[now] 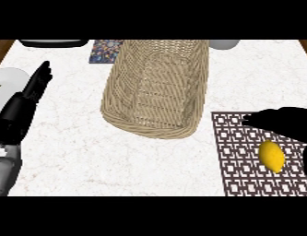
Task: Pick the lemon from the placemat and place it in the basket
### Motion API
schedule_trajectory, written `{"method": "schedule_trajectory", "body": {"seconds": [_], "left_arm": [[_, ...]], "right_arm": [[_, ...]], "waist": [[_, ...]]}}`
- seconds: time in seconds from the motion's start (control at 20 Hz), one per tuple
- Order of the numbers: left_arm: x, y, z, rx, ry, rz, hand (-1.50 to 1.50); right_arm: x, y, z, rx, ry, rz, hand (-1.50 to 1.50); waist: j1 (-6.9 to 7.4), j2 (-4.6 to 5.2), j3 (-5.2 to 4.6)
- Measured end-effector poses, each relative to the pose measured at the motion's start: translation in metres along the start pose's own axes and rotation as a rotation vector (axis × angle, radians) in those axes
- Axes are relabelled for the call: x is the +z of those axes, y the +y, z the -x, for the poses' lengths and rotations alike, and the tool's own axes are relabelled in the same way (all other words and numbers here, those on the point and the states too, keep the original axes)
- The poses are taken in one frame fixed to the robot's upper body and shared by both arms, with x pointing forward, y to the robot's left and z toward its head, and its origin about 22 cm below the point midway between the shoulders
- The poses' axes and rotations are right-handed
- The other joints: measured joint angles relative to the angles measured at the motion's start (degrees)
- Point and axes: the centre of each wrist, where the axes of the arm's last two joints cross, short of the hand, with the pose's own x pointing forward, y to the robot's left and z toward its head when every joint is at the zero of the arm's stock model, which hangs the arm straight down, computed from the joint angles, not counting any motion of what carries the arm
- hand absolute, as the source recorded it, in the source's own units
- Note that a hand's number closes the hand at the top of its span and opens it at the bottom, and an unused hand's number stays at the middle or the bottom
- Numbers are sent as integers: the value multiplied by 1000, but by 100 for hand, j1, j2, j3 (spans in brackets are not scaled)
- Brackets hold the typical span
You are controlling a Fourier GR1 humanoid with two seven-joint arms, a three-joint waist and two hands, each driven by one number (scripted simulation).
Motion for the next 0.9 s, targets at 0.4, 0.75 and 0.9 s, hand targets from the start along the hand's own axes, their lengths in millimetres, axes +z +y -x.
{"method": "schedule_trajectory", "body": {"seconds": [0.4,0.75,0.9], "left_arm": [[9,7,5,-2,1,-8,0],[9,5,-1,-2,4,-5,0],[9,3,-3,-8,-5,-6,0]], "right_arm": [[-10,28,2,1,-19,26,-150],[-18,37,2,-17,-23,35,-150],[-22,46,5,-23,-22,34,-150]], "waist": [[-18,-9,-3],[-19,-8,-1],[-18,-7,-2]]}}
